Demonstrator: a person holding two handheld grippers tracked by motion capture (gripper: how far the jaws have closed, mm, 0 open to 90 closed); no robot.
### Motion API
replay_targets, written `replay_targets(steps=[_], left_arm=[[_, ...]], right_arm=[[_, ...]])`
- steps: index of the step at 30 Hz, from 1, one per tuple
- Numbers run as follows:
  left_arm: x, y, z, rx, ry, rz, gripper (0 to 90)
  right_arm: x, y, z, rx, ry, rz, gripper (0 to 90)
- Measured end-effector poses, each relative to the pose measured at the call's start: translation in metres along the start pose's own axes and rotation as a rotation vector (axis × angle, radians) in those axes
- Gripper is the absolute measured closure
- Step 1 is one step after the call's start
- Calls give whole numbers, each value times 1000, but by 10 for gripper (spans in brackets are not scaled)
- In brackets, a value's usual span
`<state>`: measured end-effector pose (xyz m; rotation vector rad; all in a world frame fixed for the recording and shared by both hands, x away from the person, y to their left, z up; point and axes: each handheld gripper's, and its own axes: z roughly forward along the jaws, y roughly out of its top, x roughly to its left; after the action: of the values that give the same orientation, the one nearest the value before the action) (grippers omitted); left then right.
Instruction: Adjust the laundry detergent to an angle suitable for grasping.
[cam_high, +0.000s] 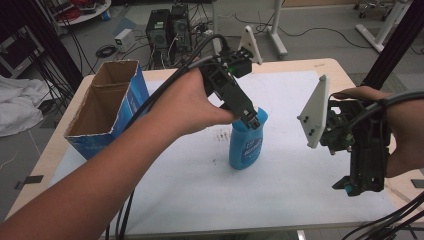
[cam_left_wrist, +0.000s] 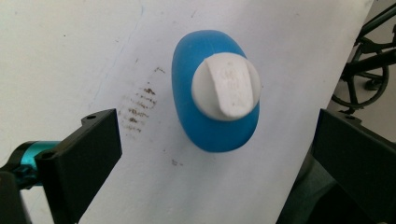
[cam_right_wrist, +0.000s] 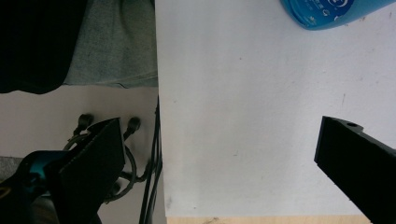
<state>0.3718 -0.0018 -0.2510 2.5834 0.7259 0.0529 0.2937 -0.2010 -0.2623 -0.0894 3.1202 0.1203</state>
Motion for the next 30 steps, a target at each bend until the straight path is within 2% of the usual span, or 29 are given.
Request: replay_targets(steps=[7, 13, 30], left_arm=[[-6, 5, 17, 3, 34, 2, 17], [-9, 7, 30, 7, 38, -3, 17], [-10, 8, 53, -12, 93, -29, 17]], right_arm=[[-1, -2, 1, -8, -2, -3, 11], [-1, -2, 2, -10, -1, -1, 11], [1, -3, 4, -11, 0, 3, 11]])
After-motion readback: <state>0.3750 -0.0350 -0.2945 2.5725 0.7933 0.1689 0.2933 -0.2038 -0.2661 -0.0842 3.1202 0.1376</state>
